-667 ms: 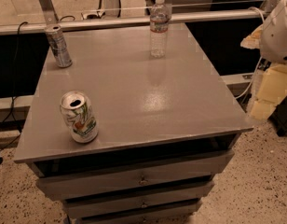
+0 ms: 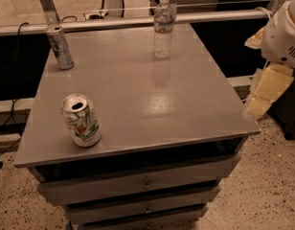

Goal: Pick water bottle

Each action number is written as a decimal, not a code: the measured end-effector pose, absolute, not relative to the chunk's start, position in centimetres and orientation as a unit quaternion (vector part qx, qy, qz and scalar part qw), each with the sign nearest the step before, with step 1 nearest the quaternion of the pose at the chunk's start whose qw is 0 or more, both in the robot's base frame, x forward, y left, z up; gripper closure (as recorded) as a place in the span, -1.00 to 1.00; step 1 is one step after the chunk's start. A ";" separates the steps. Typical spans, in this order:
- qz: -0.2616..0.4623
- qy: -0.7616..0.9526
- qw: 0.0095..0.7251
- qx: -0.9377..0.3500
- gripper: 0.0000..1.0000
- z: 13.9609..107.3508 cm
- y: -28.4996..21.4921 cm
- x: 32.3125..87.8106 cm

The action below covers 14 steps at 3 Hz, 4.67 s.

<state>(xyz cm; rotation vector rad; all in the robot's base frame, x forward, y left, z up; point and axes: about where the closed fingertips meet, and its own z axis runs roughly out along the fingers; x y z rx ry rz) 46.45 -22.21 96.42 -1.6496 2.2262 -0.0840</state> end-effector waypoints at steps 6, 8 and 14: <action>0.139 0.765 0.460 -0.428 -1.00 92.5 -14.5 76.6; 0.208 0.736 0.495 -0.412 -1.00 91.8 -9.7 79.1; 0.313 0.663 0.533 -0.423 1.00 99.7 -7.8 72.6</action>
Offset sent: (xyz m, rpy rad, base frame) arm 0.2038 -0.0362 -0.0279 0.3328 -0.2419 -0.2276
